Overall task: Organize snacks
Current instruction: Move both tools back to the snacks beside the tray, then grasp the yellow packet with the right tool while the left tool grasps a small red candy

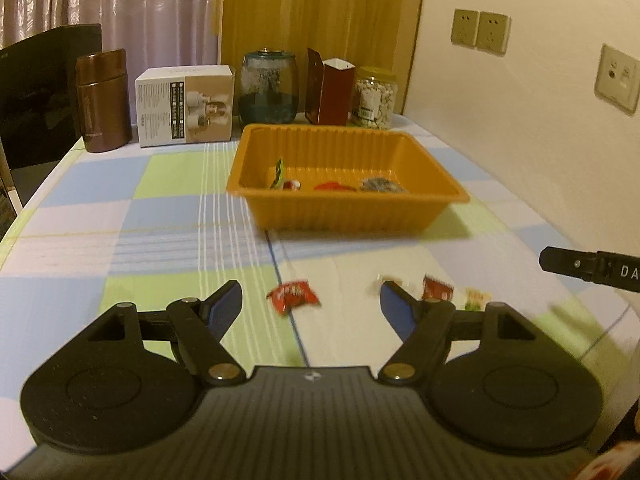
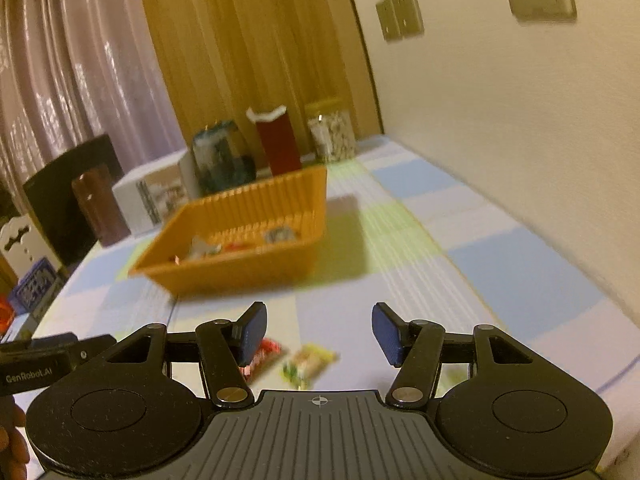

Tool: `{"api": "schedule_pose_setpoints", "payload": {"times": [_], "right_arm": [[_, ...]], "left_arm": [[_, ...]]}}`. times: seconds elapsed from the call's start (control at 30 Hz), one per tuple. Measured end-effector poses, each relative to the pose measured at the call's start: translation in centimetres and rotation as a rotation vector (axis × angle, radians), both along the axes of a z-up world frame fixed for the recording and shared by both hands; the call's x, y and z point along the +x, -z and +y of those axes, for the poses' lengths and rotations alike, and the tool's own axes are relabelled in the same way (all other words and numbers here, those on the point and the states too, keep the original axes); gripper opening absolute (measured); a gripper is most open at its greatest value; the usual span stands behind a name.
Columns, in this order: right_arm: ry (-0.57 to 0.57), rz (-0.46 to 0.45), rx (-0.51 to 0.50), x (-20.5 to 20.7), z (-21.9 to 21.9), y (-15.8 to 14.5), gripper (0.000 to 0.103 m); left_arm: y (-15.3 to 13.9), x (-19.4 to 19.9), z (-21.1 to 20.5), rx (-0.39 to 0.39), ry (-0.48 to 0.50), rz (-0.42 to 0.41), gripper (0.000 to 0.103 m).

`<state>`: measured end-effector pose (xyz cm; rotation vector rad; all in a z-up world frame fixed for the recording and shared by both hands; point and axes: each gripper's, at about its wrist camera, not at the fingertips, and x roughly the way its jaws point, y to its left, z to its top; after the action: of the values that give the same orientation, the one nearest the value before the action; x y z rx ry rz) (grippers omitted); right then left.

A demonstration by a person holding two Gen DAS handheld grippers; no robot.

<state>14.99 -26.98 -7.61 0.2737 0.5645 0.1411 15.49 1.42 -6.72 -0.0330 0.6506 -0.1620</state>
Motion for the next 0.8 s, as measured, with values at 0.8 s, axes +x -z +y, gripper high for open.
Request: {"api": "schedule_pose_setpoints", "payload": {"times": [0.8], "right_arm": [[-0.076, 0.158, -0.025, 3.1, 2.2, 4.5, 0.052]], "left_arm": [[2.4, 0.5, 0.9, 0.001, -0.021, 0.067, 0.074]]}}
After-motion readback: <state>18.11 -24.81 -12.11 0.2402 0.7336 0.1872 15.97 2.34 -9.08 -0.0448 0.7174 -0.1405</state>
